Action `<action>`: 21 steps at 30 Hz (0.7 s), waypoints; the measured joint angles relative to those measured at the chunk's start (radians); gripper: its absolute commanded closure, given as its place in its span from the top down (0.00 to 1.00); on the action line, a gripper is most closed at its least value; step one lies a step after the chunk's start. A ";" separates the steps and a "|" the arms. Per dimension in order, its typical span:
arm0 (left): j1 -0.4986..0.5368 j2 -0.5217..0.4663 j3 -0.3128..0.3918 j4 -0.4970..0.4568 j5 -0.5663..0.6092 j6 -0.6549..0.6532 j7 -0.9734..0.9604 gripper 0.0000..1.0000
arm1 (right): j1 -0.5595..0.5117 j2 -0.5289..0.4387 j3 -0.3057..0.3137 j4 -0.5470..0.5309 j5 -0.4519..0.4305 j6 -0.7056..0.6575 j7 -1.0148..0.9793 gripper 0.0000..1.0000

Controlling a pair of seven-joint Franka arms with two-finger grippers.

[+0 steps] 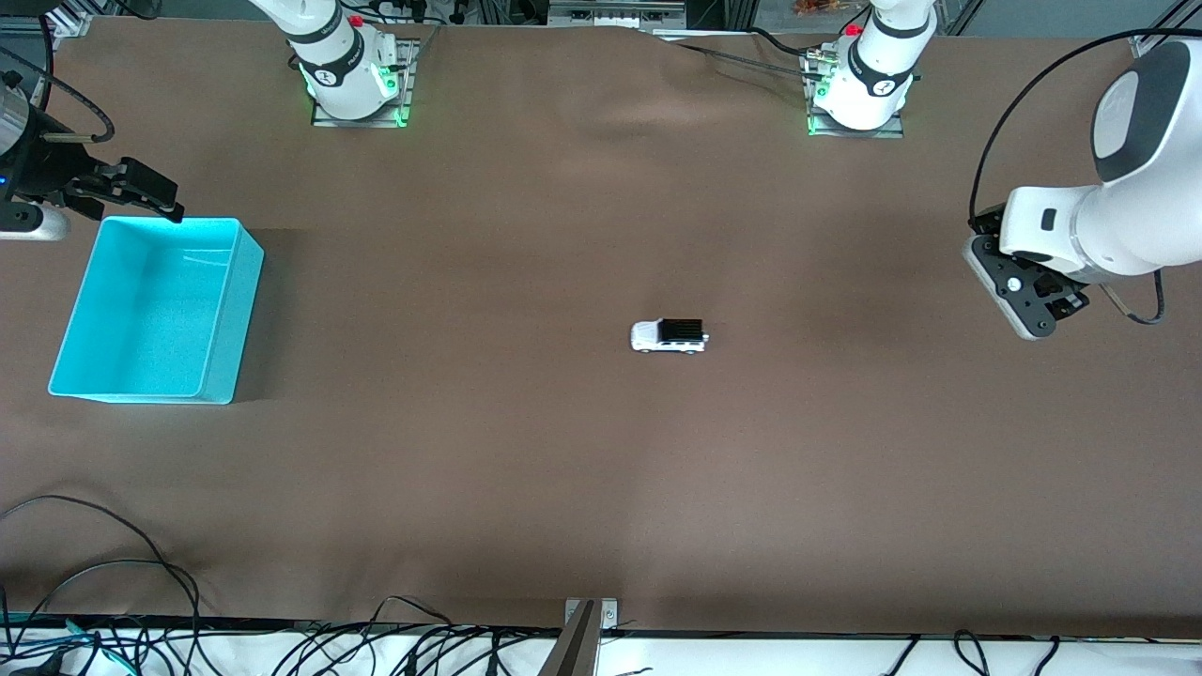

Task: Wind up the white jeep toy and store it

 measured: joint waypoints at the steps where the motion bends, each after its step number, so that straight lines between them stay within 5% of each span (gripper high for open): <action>1: 0.000 -0.002 -0.008 0.005 0.000 -0.009 -0.016 1.00 | 0.000 0.000 0.000 0.000 0.000 0.000 0.000 1.00; 16: -0.078 -0.087 -0.016 0.013 -0.017 -0.032 -0.164 1.00 | 0.000 0.000 0.000 0.000 0.000 0.000 0.000 1.00; 21: -0.181 -0.113 0.070 0.010 -0.017 -0.032 -0.219 1.00 | 0.000 0.000 0.000 0.000 0.000 0.000 0.000 1.00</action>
